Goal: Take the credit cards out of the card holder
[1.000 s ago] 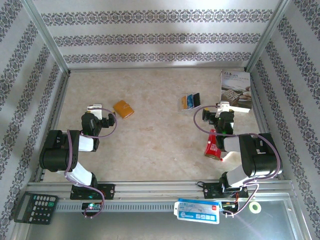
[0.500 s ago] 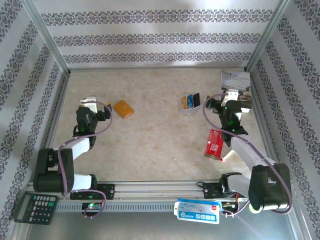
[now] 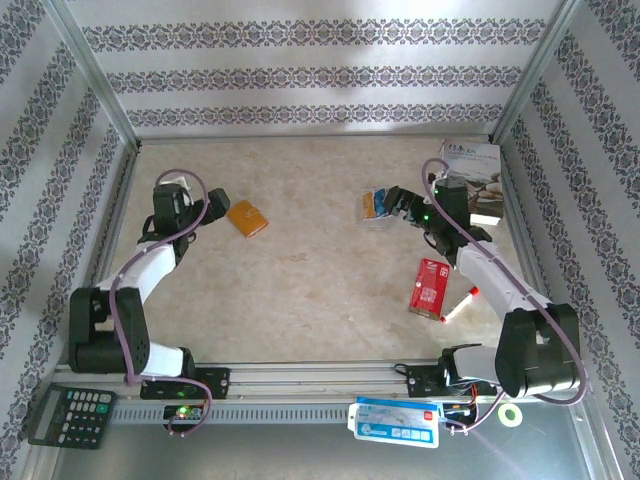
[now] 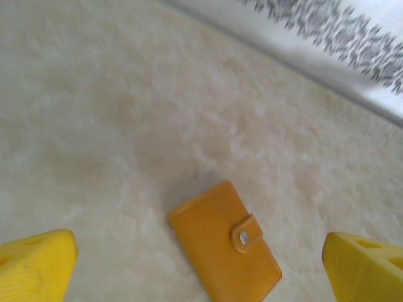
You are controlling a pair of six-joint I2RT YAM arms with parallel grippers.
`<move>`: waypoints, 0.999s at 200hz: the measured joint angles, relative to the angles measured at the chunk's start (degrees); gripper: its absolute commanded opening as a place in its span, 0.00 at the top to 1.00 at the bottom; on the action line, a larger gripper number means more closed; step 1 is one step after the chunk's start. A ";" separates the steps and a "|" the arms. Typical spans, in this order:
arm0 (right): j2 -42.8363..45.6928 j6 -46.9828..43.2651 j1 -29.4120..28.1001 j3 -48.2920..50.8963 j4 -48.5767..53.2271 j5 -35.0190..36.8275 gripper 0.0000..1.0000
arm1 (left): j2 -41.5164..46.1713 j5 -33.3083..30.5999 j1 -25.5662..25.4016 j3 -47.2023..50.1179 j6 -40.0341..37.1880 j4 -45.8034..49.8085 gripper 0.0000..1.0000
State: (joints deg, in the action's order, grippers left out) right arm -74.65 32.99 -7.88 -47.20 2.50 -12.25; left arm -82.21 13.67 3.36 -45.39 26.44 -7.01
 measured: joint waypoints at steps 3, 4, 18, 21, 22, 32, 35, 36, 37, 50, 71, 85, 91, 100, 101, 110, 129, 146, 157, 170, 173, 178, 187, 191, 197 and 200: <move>-0.20 0.26 -0.22 -0.15 0.11 -0.24 0.02 | -0.70 0.37 0.00 -0.46 0.33 0.70 0.01; -0.22 0.35 -0.26 -0.20 0.13 -0.28 0.02 | -1.05 0.61 0.00 -0.74 0.52 1.09 0.01; -1.01 1.55 -1.01 -0.85 0.52 -0.98 0.02 | -4.61 2.89 0.00 -3.34 1.33 4.26 0.02; -1.16 1.70 -1.20 -0.98 0.52 -1.03 0.02 | -5.44 3.28 0.00 -3.96 1.46 4.92 0.03; -1.20 1.79 -1.27 -1.01 0.52 -1.07 0.02 | -5.62 3.37 0.00 -4.11 1.49 5.11 0.03; -1.68 2.32 -2.01 -1.33 0.55 -1.22 0.02 | -8.04 4.68 -0.02 -6.32 1.73 7.37 0.06; -1.86 2.47 -2.25 -1.42 0.57 -1.25 0.02 | -8.72 4.96 -0.02 -6.91 1.88 7.98 0.08; -1.97 2.51 -2.38 -1.49 0.57 -1.27 0.02 | -8.85 5.07 -0.02 -7.06 1.92 8.09 0.08; -1.99 2.54 -2.45 -1.51 0.59 -1.27 0.02 | -9.01 5.18 -0.02 -7.23 1.90 8.26 0.09; -3.04 2.91 -3.74 -2.23 0.70 -1.70 0.04 | -11.50 6.34 -0.09 -9.77 2.10 10.62 0.12; -4.92 3.15 -5.79 -3.63 0.79 -2.58 0.06 | -14.86 7.15 -1.05 -13.97 1.60 14.47 0.24; -6.21 3.10 -7.13 -4.68 0.79 -2.86 0.07 | -16.68 6.84 -2.27 -16.98 0.85 17.29 0.31; -6.67 3.10 -7.72 -5.05 0.76 -2.89 0.07 | -17.40 6.38 -2.97 -18.32 0.61 18.53 0.33; -7.26 3.10 -8.35 -5.49 0.76 -2.91 0.07 | -18.45 5.66 -4.11 -20.20 0.09 20.02 0.37; -7.34 3.10 -8.44 -5.55 0.76 -2.91 0.07 | -18.62 5.44 -4.31 -20.50 0.09 20.24 0.37; -7.72 3.10 -8.94 -5.75 0.74 -2.89 0.07 | -19.71 4.44 -5.51 -22.25 -0.59 21.66 0.38; -8.04 3.15 -9.62 -5.84 0.90 -2.89 0.07 | -22.01 3.06 -7.65 -25.42 -1.92 24.37 0.43; -8.13 3.13 -9.64 -5.90 0.96 -2.91 0.08 | -24.55 3.21 -8.74 -28.24 -3.74 27.06 0.45; -8.15 3.13 -9.64 -5.90 0.98 -3.23 0.08 | -26.91 3.13 -8.98 -30.51 -5.07 29.11 0.46; -8.15 3.10 -9.64 -5.90 0.98 -3.63 0.08 | -29.55 2.93 -8.98 -32.74 -6.69 31.10 0.46; -8.15 3.10 -9.64 -5.90 0.98 -3.74 0.08 | -30.14 2.95 -8.98 -33.20 -7.04 31.56 0.46; -8.15 3.10 -9.64 -5.90 0.98 -3.74 0.08 | -30.97 2.99 -8.98 -33.70 -7.67 32.20 0.46; -8.15 3.10 -9.79 -5.90 0.98 -3.74 0.08 | -32.17 3.02 -9.01 -34.42 -8.66 33.09 0.48; -8.15 3.10 -9.90 -5.90 0.98 -3.74 0.08 | -32.61 2.99 -9.09 -34.86 -9.20 33.64 0.49; -8.15 3.10 -9.94 -5.90 0.98 -3.74 0.08 | -32.94 3.02 -9.20 -35.41 -9.75 34.25 0.50; -8.15 3.10 -10.03 -5.90 0.98 -3.74 0.08 | -32.94 2.99 -9.25 -35.71 -10.08 34.64 0.50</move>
State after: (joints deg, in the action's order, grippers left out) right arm -82.81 36.10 -17.91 -53.10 3.49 -15.99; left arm -115.15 16.67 -5.89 -81.10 16.36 27.64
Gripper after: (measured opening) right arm 0.921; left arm 0.514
